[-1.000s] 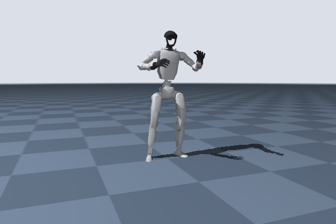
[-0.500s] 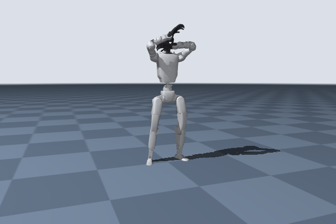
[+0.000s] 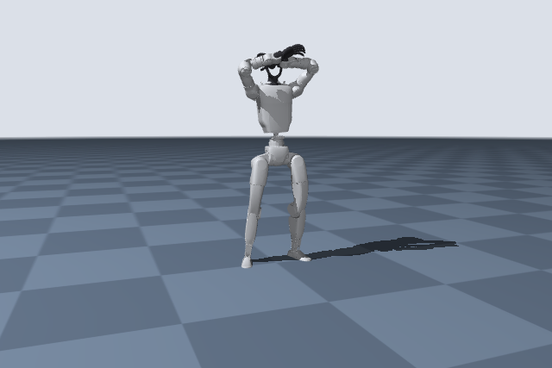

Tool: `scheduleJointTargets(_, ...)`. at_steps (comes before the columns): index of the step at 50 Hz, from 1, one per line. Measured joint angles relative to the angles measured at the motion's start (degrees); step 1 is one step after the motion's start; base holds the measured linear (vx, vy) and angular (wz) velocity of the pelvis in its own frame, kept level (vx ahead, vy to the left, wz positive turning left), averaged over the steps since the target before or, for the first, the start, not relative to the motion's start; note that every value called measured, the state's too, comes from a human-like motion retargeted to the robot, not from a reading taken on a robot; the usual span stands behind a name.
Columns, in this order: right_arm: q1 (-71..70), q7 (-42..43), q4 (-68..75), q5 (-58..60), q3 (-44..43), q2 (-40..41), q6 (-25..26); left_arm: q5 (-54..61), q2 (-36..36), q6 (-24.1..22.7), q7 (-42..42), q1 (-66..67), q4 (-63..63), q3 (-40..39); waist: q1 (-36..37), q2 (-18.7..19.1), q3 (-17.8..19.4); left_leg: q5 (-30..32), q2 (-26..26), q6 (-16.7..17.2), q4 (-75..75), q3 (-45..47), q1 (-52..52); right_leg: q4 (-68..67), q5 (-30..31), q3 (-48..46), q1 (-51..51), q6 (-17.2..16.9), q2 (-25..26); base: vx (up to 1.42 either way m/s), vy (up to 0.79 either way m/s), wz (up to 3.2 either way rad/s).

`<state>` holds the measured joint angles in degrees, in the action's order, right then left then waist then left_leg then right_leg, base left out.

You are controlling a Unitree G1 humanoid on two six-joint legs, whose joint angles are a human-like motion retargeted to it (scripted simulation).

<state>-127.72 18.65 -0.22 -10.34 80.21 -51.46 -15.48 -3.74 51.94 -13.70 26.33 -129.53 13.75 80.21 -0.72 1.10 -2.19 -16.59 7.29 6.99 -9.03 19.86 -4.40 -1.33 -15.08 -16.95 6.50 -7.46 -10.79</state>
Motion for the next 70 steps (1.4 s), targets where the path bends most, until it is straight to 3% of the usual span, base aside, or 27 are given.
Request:
scheduleJointTargets(3, -0.5, -3.5, -11.7, 6.7, -0.5, -1.9, -1.0, 2.0, 0.0, 1.8, 3.3, -4.1, -15.7, -1.8, -0.2, -0.2, 0.7, 0.0, -0.2, -0.4, 0.1, 0.0, -0.3, -0.1, -0.2, -0.1, 0.3, -0.6, -0.2, 0.00, 0.00, 0.00)
scheduleJointTargets(8, 0.7, 5.0, -21.5, 7.0, -8.9, -3.0, -1.9, 5.0, 1.0, 2.8, 3.9, -3.9, -30.9, -0.1, 1.4, 1.1, 0.9, 0.1, -0.5, -1.2, 0.3, 0.4, -0.9, -0.1, -0.3, 0.2, 0.5, -1.3, -0.5, 0.00, 0.00, 0.00)
scheduleJointTargets(10, -0.8, 9.5, -17.5, 6.9, -8.9, -2.8, -1.7, 3.8, 2.2, 1.8, -1.2, 0.2, -28.6, 0.0, 2.8, 2.4, 0.2, 0.1, -0.4, -1.1, 0.3, 0.6, -1.1, -0.1, -0.2, 0.4, 0.5, -1.3, -0.4, 0.00, 0.00, 0.00)
scheduleJointTargets(14, -6.1, 13.6, -2.6, 6.3, -2.8, -1.0, -0.6, -4.9, 4.7, -1.3, -6.8, 6.3, -11.5, 0.0, 4.6, 4.5, -1.1, 0.1, -0.1, -0.6, 0.4, 0.7, -1.1, -0.1, -0.2, 0.6, 0.4, -0.7, -0.1, 0.00, 0.00, 0.00)
scheduleJointTargets(19, -4.2, 5.5, 2.7, 5.5, -0.2, -2.2, 0.1, -9.1, 4.1, -1.8, -2.2, 4.6, 4.6, 0.0, 2.2, 2.2, -1.3, 0.1, 0.0, 0.0, 0.4, 0.1, -1.0, -0.1, -0.3, 0.1, 0.7, -0.3, 0.0, 0.00, 0.00, 0.00)
scheduleJointTargets(22, -1.6, -2.8, -4.3, 7.6, 0.0, -4.7, -0.2, -5.6, 2.7, -0.1, 3.0, -0.2, -0.9, 0.0, 0.2, -0.3, -0.6, 0.1, -0.1, 0.0, 0.3, -0.3, -1.0, 0.0, -0.4, -0.4, 1.1, -0.4, -0.1, 0.00, 0.00, 0.00)
scheduleJointTargets(25, -1.1, -7.0, -15.0, 10.4, 0.0, -6.4, -0.4, -1.1, 0.8, 1.5, 5.7, -4.7, -14.6, -1.6, -0.3, -1.2, 0.4, 0.1, -0.3, -0.3, 0.3, -0.4, -1.1, 0.1, -0.5, -0.6, 1.3, -0.8, -0.2, 0.00, 0.00, 0.00)
scheduleJointTargets(30, -0.1, 3.4, -22.4, 5.7, -5.5, -5.8, -2.3, 2.0, -1.3, 3.0, 5.0, -6.8, -31.6, 0.0, 1.3, -0.2, 1.0, 0.2, -0.4, -0.8, 0.4, 0.0, -1.3, 0.1, -0.4, -0.3, 1.2, -1.3, -0.4, 0.00, 0.00, 0.00)
scheduleJointTargets(33, -2.4, 8.9, -16.2, 4.7, -5.7, -3.9, -2.2, -3.0, -1.3, 2.3, -1.8, -2.3, -28.9, 0.0, 3.6, 1.7, 0.0, 0.2, -0.3, -0.9, 0.5, 0.3, -1.3, 0.1, -0.2, 0.1, 0.9, -1.2, -0.3, 0.00, 0.00, 0.00)
scheduleJointTargets(37, -7.7, 12.5, -2.0, 5.5, -0.9, -0.7, -1.4, -12.0, 0.6, -1.5, -7.0, 3.0, -10.4, 0.0, 5.4, 4.2, -1.3, 0.3, 0.0, -0.4, 0.6, 0.7, -1.1, 0.1, 0.1, 0.7, 0.4, -0.8, 0.1, 0.00, 0.00, 0.00)
scheduleJointTargets(40, -6.3, 9.7, 5.1, 5.4, -0.4, 0.2, -0.9, -15.0, 1.7, -3.3, -7.0, 4.5, 3.3, 0.0, 3.9, 3.9, -2.0, 0.3, 0.1, 0.1, 0.7, 0.7, -0.9, 0.1, 0.2, 0.7, 0.2, -0.4, 0.2, 0.00, 0.00, 0.00)
scheduleJointTargets(42, -3.9, 5.5, 5.8, 4.4, 0.0, -1.0, -0.8, -14.0, 1.8, -2.4, -3.8, 3.4, 5.5, 0.0, 2.5, 2.3, -2.0, 0.4, 0.1, 0.2, 0.7, 0.6, -0.9, 0.1, 0.2, 0.7, 0.3, -0.3, 0.2, 0.00, 0.00, 0.00)
scheduleJointTargets(45, -0.4, -3.1, 0.9, 4.1, 0.0, -3.9, -0.7, -11.3, 1.4, 0.7, 2.8, -0.4, -0.4, 0.0, 0.4, -0.7, -1.1, 0.4, -0.1, 0.3, 0.7, 0.5, -1.0, 0.2, 0.2, 0.5, 0.5, -0.3, 0.0, 0.00, 0.00, 0.00)
scheduleJointTargets(48, 0.0, -7.4, -9.3, 8.4, 0.0, -6.2, -1.3, -6.9, 0.3, 2.6, 7.9, -5.3, -14.1, -0.2, -0.8, -2.4, 0.1, 0.4, -0.4, 0.1, 0.7, 0.4, -1.2, 0.2, 0.1, 0.4, 0.7, -0.7, -0.3, 0.00, 0.00, 0.00)
scheduleJointTargets(51, -0.8, -3.7, -17.3, 6.9, 0.0, -6.9, -2.4, -2.8, -0.3, 3.8, 10.0, -6.7, -26.1, -1.4, 0.0, -2.0, 0.8, 0.4, -0.6, -0.3, 0.7, 0.4, -1.3, 0.2, 0.1, 0.4, 0.8, -1.1, -0.5, 0.00, 0.00, 0.00)
scheduleJointTargets(54, -1.9, 2.9, -18.7, 2.7, -0.7, -6.9, -3.4, -2.8, -0.6, 4.2, 5.8, -5.6, -32.5, 0.0, 1.9, -0.6, 0.9, 0.4, -0.6, -0.6, 0.7, 0.5, -1.3, 0.3, 0.2, 0.4, 0.7, -1.3, -0.5, 0.00, 0.00, 0.00)
scheduleJointTargets(57, -3.5, 9.0, -12.6, 1.4, -0.6, -5.7, -3.9, -8.6, 0.1, 2.2, -2.6, -0.4, -28.4, 0.0, 4.4, 1.6, -0.4, 0.4, -0.5, -0.6, 0.6, 0.7, -1.1, 0.3, 0.4, 0.6, 0.5, -1.3, -0.4, 0.00, 0.00, 0.00)
scheduleJointTargets(62, -3.5, 12.7, 3.8, 2.2, -0.3, -2.6, -2.5, -16.7, 2.6, -3.5, -9.1, 5.6, -4.6, 0.0, 5.1, 3.5, -2.9, 0.4, -0.1, 0.0, 0.6, 0.7, -0.6, 0.3, 0.6, 0.8, 0.0, -0.8, 0.0, 0.00, 0.00, 0.00)
scheduleJointTargets(66, -0.1, 6.1, 7.4, 6.1, 0.0, -4.5, -1.2, -13.5, 2.5, -2.9, -2.6, 3.9, 3.8, 0.0, 2.6, 0.4, -2.8, 0.4, -0.1, 0.5, 0.6, 0.6, -0.6, 0.3, 0.6, 0.6, 0.1, -0.5, 0.0, 0.00, 0.00, 0.00)
scheduleJointTargets(70, 3.0, -2.8, -4.1, 11.2, 0.0, -8.2, -1.9, -6.6, 1.1, -0.2, 6.4, -1.2, -8.4, 0.0, 0.5, -3.1, -1.6, 0.4, -0.4, 0.4, 0.7, 0.6, -1.1, 0.2, 0.3, 0.6, 0.5, -0.8, -0.2, 0.00, 0.00, 0.00)
